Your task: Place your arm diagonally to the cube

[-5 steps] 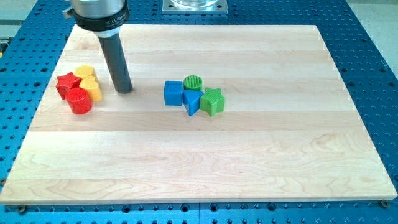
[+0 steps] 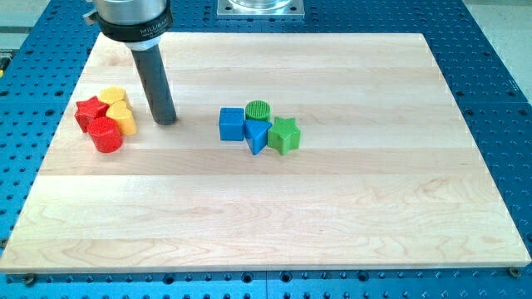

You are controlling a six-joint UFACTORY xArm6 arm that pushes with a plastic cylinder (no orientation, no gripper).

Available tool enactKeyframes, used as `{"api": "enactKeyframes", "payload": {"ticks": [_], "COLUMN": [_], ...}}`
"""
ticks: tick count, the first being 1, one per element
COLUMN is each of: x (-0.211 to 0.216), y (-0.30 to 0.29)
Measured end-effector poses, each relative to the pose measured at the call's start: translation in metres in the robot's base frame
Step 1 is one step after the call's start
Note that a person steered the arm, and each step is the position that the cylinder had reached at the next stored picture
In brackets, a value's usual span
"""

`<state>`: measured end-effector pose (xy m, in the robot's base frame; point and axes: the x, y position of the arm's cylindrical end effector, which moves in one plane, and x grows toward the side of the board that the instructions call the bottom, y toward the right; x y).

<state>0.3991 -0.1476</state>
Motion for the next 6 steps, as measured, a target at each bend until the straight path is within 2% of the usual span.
{"api": "enactKeyframes", "payload": {"ticks": [2,3,4,6], "x": [0.011,0.072,0.086,0.093], "y": [0.008,0.026,0.045,0.030]}}
